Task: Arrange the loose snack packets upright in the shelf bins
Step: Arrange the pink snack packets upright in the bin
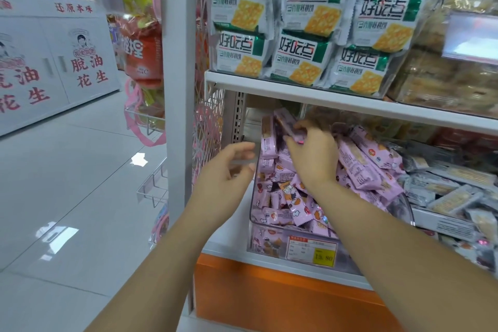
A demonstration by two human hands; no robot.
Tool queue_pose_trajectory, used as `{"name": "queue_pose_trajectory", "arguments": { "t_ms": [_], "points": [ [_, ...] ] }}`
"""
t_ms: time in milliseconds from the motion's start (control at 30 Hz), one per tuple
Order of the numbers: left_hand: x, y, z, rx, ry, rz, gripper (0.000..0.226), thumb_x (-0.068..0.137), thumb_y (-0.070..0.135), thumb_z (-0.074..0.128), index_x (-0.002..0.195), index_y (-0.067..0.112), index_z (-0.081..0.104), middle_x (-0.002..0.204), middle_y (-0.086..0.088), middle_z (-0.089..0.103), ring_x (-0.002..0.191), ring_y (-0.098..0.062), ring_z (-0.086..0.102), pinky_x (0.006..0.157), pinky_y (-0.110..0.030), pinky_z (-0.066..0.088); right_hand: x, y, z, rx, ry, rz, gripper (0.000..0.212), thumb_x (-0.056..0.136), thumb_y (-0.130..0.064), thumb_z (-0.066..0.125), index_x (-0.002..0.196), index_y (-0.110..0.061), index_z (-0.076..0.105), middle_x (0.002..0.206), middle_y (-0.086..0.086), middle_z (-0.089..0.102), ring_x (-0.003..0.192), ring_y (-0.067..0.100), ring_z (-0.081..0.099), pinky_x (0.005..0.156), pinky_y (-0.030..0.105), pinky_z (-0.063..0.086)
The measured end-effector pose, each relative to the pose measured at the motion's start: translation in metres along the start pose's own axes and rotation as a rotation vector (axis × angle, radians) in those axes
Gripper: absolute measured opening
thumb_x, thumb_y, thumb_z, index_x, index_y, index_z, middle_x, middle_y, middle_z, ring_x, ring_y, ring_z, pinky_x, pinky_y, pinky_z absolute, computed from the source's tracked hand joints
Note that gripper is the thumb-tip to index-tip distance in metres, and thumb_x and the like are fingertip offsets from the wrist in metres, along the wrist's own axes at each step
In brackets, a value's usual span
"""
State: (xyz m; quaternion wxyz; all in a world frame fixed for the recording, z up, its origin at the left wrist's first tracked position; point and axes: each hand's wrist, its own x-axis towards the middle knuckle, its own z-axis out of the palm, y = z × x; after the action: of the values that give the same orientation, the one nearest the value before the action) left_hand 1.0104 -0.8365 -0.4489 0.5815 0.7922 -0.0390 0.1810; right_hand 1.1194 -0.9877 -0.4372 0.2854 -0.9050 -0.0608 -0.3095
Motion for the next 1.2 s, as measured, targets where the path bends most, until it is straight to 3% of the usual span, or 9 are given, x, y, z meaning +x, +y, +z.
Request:
{"name": "queue_pose_trajectory", "arguments": {
  "t_ms": [133, 233, 500, 767, 1000, 1200],
  "points": [
    [-0.001, 0.0, 0.0, 0.027, -0.003, 0.016, 0.033, 0.094, 0.012, 0.055, 0.116, 0.036, 0.055, 0.107, 0.022, 0.06, 0.097, 0.017, 0.052, 0.075, 0.004, 0.036, -0.012, 0.001, -0.002, 0.016, -0.151, -0.034, 0.044, 0.083, -0.031, 0.069, 0.123, -0.016, 0.06, 0.12, 0.012, 0.059, 0.112, 0.032, 0.053, 0.097, 0.043, 0.043],
    [-0.001, 0.0, 0.0, 0.057, 0.003, 0.019, 0.032, 0.094, 0.013, 0.055, 0.12, 0.033, 0.056, 0.109, 0.022, 0.059, 0.099, 0.012, 0.052, 0.075, 0.004, 0.037, -0.015, 0.002, -0.008, 0.046, -0.189, -0.056, 0.05, 0.082, -0.029, 0.068, 0.129, -0.016, 0.056, 0.126, 0.012, 0.056, 0.117, 0.032, 0.051, 0.102, 0.046, 0.039],
    [0.002, -0.009, 0.004, 0.2, -0.061, -0.006, 0.037, 0.094, 0.02, 0.055, 0.129, 0.029, 0.052, 0.124, 0.013, 0.056, 0.108, -0.002, 0.053, 0.08, -0.004, 0.033, -0.017, 0.006, -0.021, 0.002, -0.291, -0.133, 0.054, 0.084, -0.031, 0.068, 0.134, -0.024, 0.05, 0.129, 0.009, 0.052, 0.118, 0.03, 0.05, 0.1, 0.039, 0.042],
    [0.002, -0.011, 0.005, 0.209, -0.062, -0.011, 0.037, 0.094, 0.022, 0.056, 0.129, 0.03, 0.052, 0.125, 0.012, 0.056, 0.108, -0.001, 0.054, 0.081, -0.004, 0.034, -0.004, 0.0, -0.014, 0.028, -0.226, -0.168, 0.03, 0.083, -0.026, 0.071, 0.109, -0.012, 0.065, 0.113, 0.009, 0.06, 0.097, 0.026, 0.057, 0.083, 0.035, 0.046],
    [0.004, -0.011, 0.002, 0.219, -0.049, -0.006, 0.036, 0.094, 0.022, 0.056, 0.128, 0.032, 0.052, 0.123, 0.016, 0.054, 0.106, 0.002, 0.051, 0.076, -0.001, 0.032, -0.01, 0.01, -0.012, -0.012, -0.294, -0.248, 0.054, 0.083, -0.029, 0.071, 0.133, -0.018, 0.053, 0.134, 0.006, 0.053, 0.121, 0.026, 0.05, 0.1, 0.036, 0.04],
    [0.004, -0.012, 0.004, 0.229, -0.051, -0.002, 0.036, 0.094, 0.022, 0.056, 0.129, 0.03, 0.052, 0.127, 0.013, 0.054, 0.107, -0.001, 0.052, 0.078, -0.003, 0.032, -0.012, 0.011, -0.018, 0.017, -0.306, -0.251, 0.059, 0.083, -0.028, 0.07, 0.137, -0.022, 0.047, 0.135, 0.005, 0.051, 0.122, 0.025, 0.049, 0.101, 0.036, 0.041]
  ]
}}
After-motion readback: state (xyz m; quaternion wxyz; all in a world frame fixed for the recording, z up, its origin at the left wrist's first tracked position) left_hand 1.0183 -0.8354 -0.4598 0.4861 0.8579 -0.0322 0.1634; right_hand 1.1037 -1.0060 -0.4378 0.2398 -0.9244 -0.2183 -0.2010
